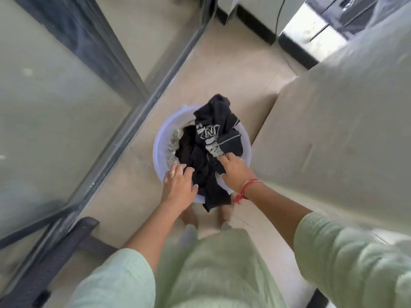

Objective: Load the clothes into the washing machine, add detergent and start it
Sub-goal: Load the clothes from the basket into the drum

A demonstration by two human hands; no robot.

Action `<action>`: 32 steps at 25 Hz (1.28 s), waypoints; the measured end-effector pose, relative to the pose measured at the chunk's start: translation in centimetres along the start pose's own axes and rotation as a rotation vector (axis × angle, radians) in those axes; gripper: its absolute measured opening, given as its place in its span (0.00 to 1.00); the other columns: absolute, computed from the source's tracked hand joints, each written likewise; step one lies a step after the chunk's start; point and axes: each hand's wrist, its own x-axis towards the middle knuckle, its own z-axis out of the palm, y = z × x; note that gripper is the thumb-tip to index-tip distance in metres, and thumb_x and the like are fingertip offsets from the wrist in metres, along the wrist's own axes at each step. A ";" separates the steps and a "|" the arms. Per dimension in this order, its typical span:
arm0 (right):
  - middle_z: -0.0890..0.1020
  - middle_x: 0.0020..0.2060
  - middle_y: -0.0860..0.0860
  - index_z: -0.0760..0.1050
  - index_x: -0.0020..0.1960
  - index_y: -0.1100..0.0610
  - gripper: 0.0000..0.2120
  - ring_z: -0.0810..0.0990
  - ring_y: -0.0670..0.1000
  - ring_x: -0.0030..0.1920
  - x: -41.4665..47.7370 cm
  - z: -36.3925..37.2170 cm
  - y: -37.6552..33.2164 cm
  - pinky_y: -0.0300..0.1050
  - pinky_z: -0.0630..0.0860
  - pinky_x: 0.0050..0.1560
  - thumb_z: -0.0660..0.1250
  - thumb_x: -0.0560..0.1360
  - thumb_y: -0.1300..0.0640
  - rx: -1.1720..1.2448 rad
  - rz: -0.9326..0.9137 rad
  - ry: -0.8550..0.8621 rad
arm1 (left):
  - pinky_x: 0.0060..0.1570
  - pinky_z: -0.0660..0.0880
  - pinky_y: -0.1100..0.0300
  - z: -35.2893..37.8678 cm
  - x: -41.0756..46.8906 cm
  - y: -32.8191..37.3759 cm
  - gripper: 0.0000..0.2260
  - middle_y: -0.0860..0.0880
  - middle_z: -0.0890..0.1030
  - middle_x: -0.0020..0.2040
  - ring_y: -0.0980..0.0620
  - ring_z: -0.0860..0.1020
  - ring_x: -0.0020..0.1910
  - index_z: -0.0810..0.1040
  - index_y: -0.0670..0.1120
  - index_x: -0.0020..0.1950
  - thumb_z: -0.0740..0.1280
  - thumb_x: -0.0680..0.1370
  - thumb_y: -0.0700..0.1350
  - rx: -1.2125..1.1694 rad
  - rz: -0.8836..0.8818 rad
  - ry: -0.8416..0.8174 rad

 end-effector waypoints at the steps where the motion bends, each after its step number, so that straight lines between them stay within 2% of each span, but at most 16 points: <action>1: 0.63 0.70 0.57 0.57 0.74 0.56 0.29 0.67 0.61 0.66 2.2 1.9 0.4 0.52 0.71 0.61 0.62 0.76 0.61 -0.079 -0.060 -0.031 | 0.72 0.54 0.50 1.8 1.4 -0.9 0.21 0.44 0.63 0.72 0.44 0.53 0.75 0.66 0.46 0.68 0.64 0.76 0.48 0.021 -0.036 -0.040; 3: 0.51 0.76 0.57 0.47 0.77 0.54 0.36 0.63 0.60 0.70 6.6 5.1 1.3 0.52 0.71 0.63 0.63 0.76 0.60 -0.236 -0.156 -0.034 | 0.73 0.52 0.48 5.1 3.6 -2.5 0.21 0.45 0.61 0.73 0.45 0.50 0.76 0.64 0.47 0.68 0.63 0.77 0.48 0.068 -0.089 -0.103; 5: 0.45 0.77 0.58 0.42 0.77 0.51 0.40 0.65 0.60 0.68 11.4 7.5 2.1 0.52 0.74 0.58 0.63 0.75 0.62 -0.417 -0.252 0.101 | 0.74 0.48 0.46 7.7 5.4 -4.1 0.21 0.45 0.58 0.75 0.45 0.47 0.76 0.63 0.48 0.69 0.63 0.77 0.49 0.118 -0.095 -0.105; 8: 0.56 0.75 0.58 0.49 0.76 0.51 0.32 0.72 0.59 0.59 16.9 7.7 2.9 0.52 0.73 0.50 0.58 0.76 0.64 -0.628 -0.320 0.284 | 0.73 0.43 0.46 9.3 6.8 -6.4 0.22 0.46 0.54 0.76 0.44 0.44 0.76 0.62 0.49 0.70 0.61 0.78 0.49 0.199 -0.034 -0.004; 10: 0.70 0.65 0.57 0.65 0.70 0.53 0.21 0.74 0.58 0.57 18.7 6.1 3.2 0.51 0.73 0.51 0.57 0.77 0.61 -0.676 -0.326 0.290 | 0.73 0.46 0.49 9.6 6.5 -7.7 0.21 0.45 0.57 0.75 0.44 0.45 0.76 0.64 0.47 0.70 0.62 0.77 0.47 0.213 0.020 0.055; 12: 0.75 0.56 0.58 0.74 0.61 0.57 0.15 0.74 0.61 0.54 18.7 4.1 3.7 0.53 0.73 0.51 0.63 0.75 0.60 -0.517 -0.329 0.295 | 0.73 0.50 0.52 9.4 5.9 -8.2 0.21 0.45 0.59 0.74 0.44 0.47 0.77 0.66 0.46 0.69 0.63 0.76 0.46 0.151 0.068 0.045; 14: 0.74 0.51 0.60 0.76 0.60 0.60 0.15 0.72 0.62 0.52 16.3 2.0 3.8 0.55 0.72 0.52 0.66 0.74 0.60 -0.178 -0.311 0.299 | 0.72 0.53 0.51 8.4 5.3 -7.7 0.21 0.44 0.62 0.73 0.43 0.50 0.76 0.67 0.46 0.69 0.64 0.76 0.45 0.002 0.047 0.040; 17: 0.75 0.45 0.58 0.77 0.57 0.61 0.15 0.74 0.57 0.48 9.4 -2.2 2.5 0.46 0.69 0.49 0.67 0.72 0.59 0.252 -0.223 0.543 | 0.68 0.62 0.44 5.1 4.8 -6.0 0.23 0.42 0.69 0.67 0.39 0.62 0.71 0.70 0.43 0.67 0.69 0.73 0.44 -0.218 -0.017 0.153; 19: 0.75 0.44 0.56 0.77 0.54 0.62 0.12 0.72 0.48 0.45 3.9 -6.1 0.8 0.40 0.69 0.46 0.69 0.72 0.58 0.512 -0.128 0.727 | 0.65 0.66 0.46 2.0 4.1 -4.5 0.29 0.43 0.71 0.64 0.41 0.67 0.67 0.68 0.43 0.68 0.72 0.70 0.49 -0.332 -0.014 0.184; 22: 0.75 0.41 0.51 0.77 0.49 0.58 0.09 0.70 0.42 0.41 -4.3 -13.5 -2.8 0.31 0.67 0.43 0.70 0.73 0.54 0.727 -0.116 0.906 | 0.68 0.63 0.54 -4.9 1.8 -0.4 0.50 0.47 0.63 0.72 0.49 0.62 0.71 0.55 0.47 0.75 0.75 0.60 0.61 -0.568 0.027 0.180; 25: 0.72 0.36 0.43 0.74 0.44 0.51 0.05 0.69 0.40 0.38 -11.4 -21.3 -6.5 0.34 0.66 0.41 0.66 0.74 0.50 0.897 -0.217 0.979 | 0.72 0.60 0.50 -13.1 -0.9 4.5 0.63 0.49 0.55 0.77 0.54 0.56 0.75 0.39 0.56 0.76 0.79 0.54 0.62 -0.834 0.041 0.308; 27: 0.68 0.31 0.40 0.69 0.38 0.51 0.10 0.65 0.41 0.34 -15.5 -25.4 -8.2 0.37 0.64 0.37 0.64 0.76 0.50 1.027 -0.264 0.994 | 0.71 0.62 0.47 -18.2 -2.6 7.2 0.63 0.48 0.56 0.76 0.54 0.59 0.74 0.35 0.65 0.72 0.80 0.54 0.61 -0.917 0.085 0.372; 29: 0.68 0.31 0.41 0.69 0.37 0.53 0.12 0.66 0.42 0.34 -19.4 -28.5 -9.5 0.37 0.65 0.37 0.61 0.79 0.53 1.225 -0.369 0.988 | 0.67 0.67 0.56 -23.0 -4.7 9.6 0.60 0.52 0.67 0.71 0.59 0.68 0.68 0.37 0.66 0.71 0.81 0.58 0.55 -0.944 0.144 0.405; 30: 0.70 0.32 0.41 0.70 0.38 0.53 0.12 0.67 0.41 0.35 -21.5 -29.7 -10.0 0.36 0.67 0.38 0.60 0.79 0.53 1.287 -0.420 0.980 | 0.61 0.70 0.64 -25.7 -6.0 10.8 0.55 0.57 0.72 0.66 0.65 0.73 0.61 0.43 0.64 0.73 0.81 0.61 0.49 -0.938 0.168 0.407; 31: 0.70 0.33 0.42 0.71 0.38 0.52 0.12 0.68 0.41 0.36 -23.3 -30.4 -10.3 0.34 0.67 0.40 0.60 0.79 0.52 1.293 -0.450 0.969 | 0.52 0.72 0.69 -27.5 -7.0 11.6 0.46 0.61 0.77 0.58 0.71 0.75 0.52 0.54 0.59 0.72 0.79 0.64 0.44 -0.930 0.171 0.409; 32: 0.70 0.35 0.43 0.72 0.37 0.49 0.12 0.68 0.41 0.38 -24.8 -31.0 -10.2 0.33 0.67 0.42 0.62 0.78 0.49 1.248 -0.454 0.962 | 0.43 0.72 0.69 -29.2 -7.8 12.4 0.32 0.60 0.79 0.49 0.72 0.76 0.43 0.67 0.53 0.66 0.76 0.67 0.39 -0.922 0.182 0.459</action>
